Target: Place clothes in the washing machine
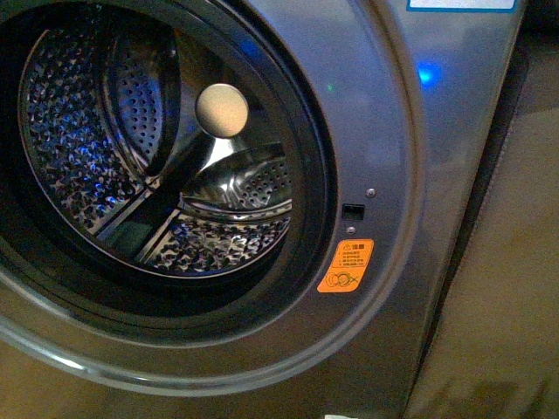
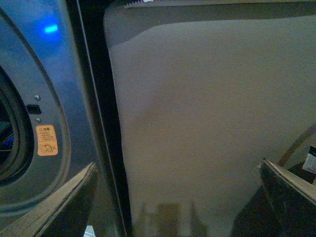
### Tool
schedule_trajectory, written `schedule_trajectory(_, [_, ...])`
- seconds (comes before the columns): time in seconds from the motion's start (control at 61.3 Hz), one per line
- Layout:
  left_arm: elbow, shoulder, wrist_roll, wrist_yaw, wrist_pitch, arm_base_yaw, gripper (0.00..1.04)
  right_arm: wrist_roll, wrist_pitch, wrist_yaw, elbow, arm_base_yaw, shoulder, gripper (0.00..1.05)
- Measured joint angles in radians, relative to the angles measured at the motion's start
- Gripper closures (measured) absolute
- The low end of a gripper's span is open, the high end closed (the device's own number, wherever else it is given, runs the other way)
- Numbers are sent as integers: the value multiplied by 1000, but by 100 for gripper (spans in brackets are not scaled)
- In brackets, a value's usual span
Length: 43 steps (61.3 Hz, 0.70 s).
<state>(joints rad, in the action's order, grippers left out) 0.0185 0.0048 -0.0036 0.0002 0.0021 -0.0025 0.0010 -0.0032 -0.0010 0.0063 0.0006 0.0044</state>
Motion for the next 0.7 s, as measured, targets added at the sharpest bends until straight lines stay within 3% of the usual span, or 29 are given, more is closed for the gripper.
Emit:
schedule_trajectory(0.571, [0, 0, 0, 0, 0, 0, 7, 0, 0, 0, 0, 0, 0, 7])
schedule_trajectory(0.604, [0, 0, 0, 0, 0, 0, 7, -5, 29, -58, -1, -23, 9, 7])
schedule_trajectory(0.702, [0, 0, 0, 1, 0, 0, 7, 8, 215, -474, -1, -182, 74, 7])
